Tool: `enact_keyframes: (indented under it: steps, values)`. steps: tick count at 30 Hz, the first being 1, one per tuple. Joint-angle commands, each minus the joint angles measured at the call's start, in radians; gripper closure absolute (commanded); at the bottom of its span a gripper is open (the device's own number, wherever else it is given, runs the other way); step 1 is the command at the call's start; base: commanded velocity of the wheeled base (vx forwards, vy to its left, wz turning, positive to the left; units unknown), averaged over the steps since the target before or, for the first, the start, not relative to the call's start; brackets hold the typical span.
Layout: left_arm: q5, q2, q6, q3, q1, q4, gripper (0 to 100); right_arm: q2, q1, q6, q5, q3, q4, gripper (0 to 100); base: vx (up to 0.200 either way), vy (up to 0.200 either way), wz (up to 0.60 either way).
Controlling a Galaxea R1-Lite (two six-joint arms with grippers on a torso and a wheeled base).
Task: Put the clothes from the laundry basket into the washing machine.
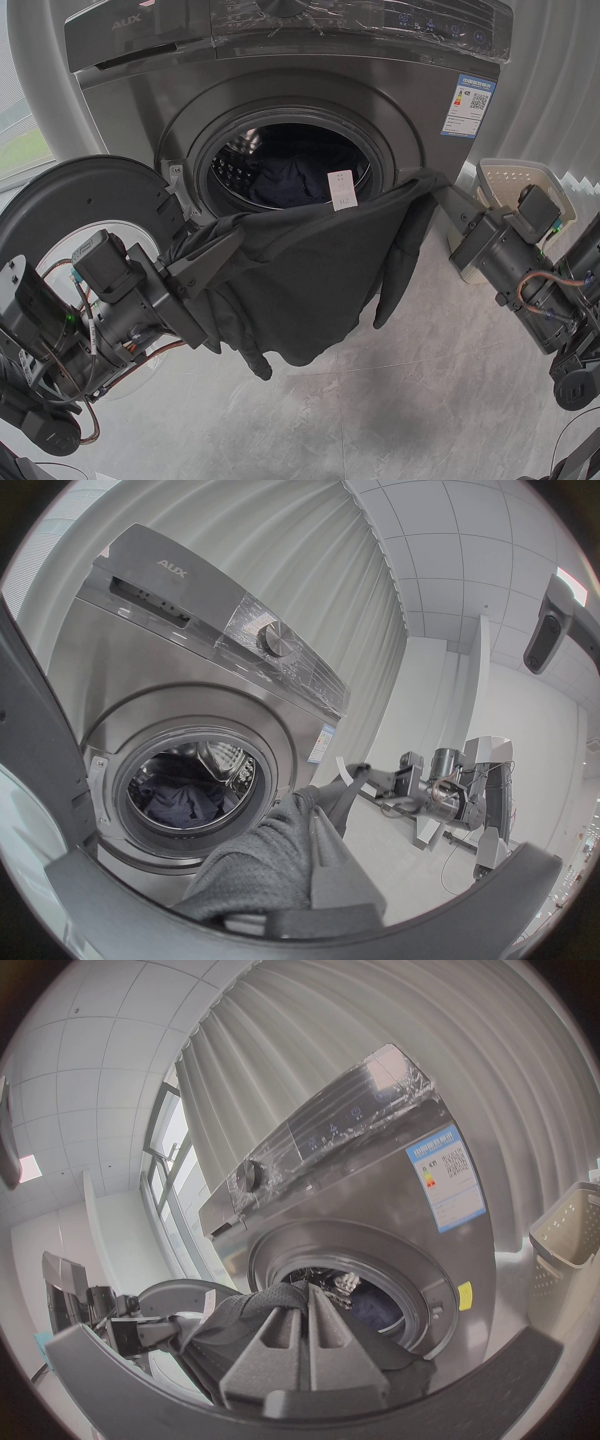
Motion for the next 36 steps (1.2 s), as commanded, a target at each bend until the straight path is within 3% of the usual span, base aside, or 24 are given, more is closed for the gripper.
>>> enact_keyframes:
  steps: [1,6,9,16,22,25,29,36]
  values:
    - [-0.004,0.085,-0.001,-0.070,-0.022,0.000,100,-0.006,-0.007,-0.005,0.006,0.088,0.040,0,0.000,0.000,0.00]
    - [-0.009,0.147,-0.008,-0.181,-0.022,0.000,100,0.036,0.005,-0.020,0.017,0.183,0.075,0,0.000,0.000,0.00]
    - [-0.012,0.162,-0.008,-0.231,-0.023,0.000,100,0.089,0.005,-0.022,0.049,0.214,0.063,0,0.000,0.000,0.00]
    - [-0.006,0.157,-0.004,-0.256,-0.072,0.001,100,0.234,0.027,-0.056,0.076,0.292,0.001,0,0.000,0.000,0.00]
    - [-0.006,0.164,-0.004,-0.278,-0.106,0.004,100,0.278,0.068,-0.050,0.081,0.283,-0.042,0,0.000,0.000,0.00]
    - [-0.009,0.170,-0.005,-0.307,-0.104,0.009,100,0.312,0.070,-0.051,0.092,0.263,-0.043,0,0.000,0.000,0.00]
    - [-0.009,0.170,-0.007,-0.322,-0.112,0.012,100,0.438,0.068,-0.051,0.106,0.166,-0.062,0,0.000,0.000,0.00]
    - [-0.001,0.165,-0.007,-0.320,-0.117,0.011,100,0.579,0.064,-0.062,0.099,-0.072,-0.062,0,0.000,0.000,0.00]
